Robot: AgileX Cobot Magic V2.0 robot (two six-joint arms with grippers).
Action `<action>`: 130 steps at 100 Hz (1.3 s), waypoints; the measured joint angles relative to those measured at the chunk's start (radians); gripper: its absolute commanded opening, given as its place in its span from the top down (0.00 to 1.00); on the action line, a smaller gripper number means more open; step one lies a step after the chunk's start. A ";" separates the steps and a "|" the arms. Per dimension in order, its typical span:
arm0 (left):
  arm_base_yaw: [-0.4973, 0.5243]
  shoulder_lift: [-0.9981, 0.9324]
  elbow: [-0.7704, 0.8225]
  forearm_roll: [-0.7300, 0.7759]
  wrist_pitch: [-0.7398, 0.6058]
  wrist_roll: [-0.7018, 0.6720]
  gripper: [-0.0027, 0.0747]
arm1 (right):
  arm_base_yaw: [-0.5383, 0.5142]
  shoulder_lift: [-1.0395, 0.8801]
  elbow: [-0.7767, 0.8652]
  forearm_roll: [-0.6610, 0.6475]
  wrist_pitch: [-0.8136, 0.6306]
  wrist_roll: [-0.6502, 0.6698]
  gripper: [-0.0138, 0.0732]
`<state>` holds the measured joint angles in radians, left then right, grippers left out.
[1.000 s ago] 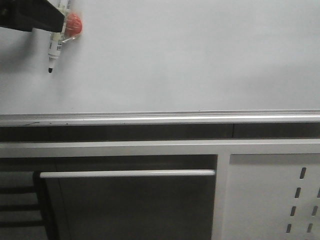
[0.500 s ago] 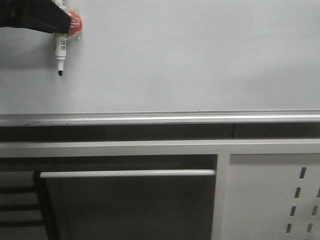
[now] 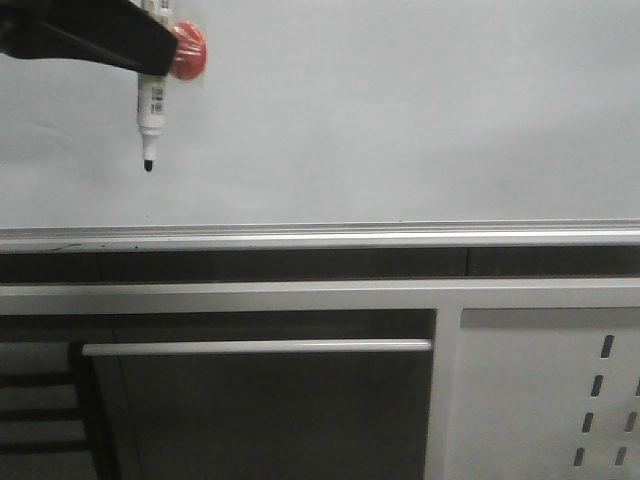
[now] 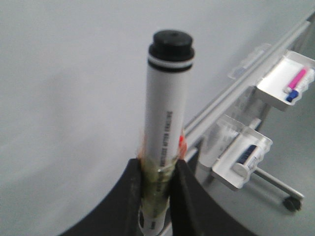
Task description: Write number 1 on whiteboard
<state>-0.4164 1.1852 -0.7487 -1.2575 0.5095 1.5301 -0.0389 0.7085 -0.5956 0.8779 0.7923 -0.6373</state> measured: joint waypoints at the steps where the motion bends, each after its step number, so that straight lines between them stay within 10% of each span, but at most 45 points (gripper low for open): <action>1: -0.007 0.000 0.000 0.006 0.003 -0.005 0.99 | 0.000 0.009 -0.004 0.016 0.014 -0.017 0.34; 47: -0.314 0.036 0.000 0.160 -0.014 -0.044 0.99 | 0.189 0.376 -0.372 0.149 0.355 -0.219 0.40; 130: -0.343 0.173 -0.086 0.146 -0.021 -0.047 0.99 | 0.338 0.577 -0.544 -0.016 0.372 -0.116 0.40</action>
<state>-0.7598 1.3579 -0.8345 -1.1116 0.4884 1.4828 0.2989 1.2860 -1.1391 0.8616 1.1647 -0.7536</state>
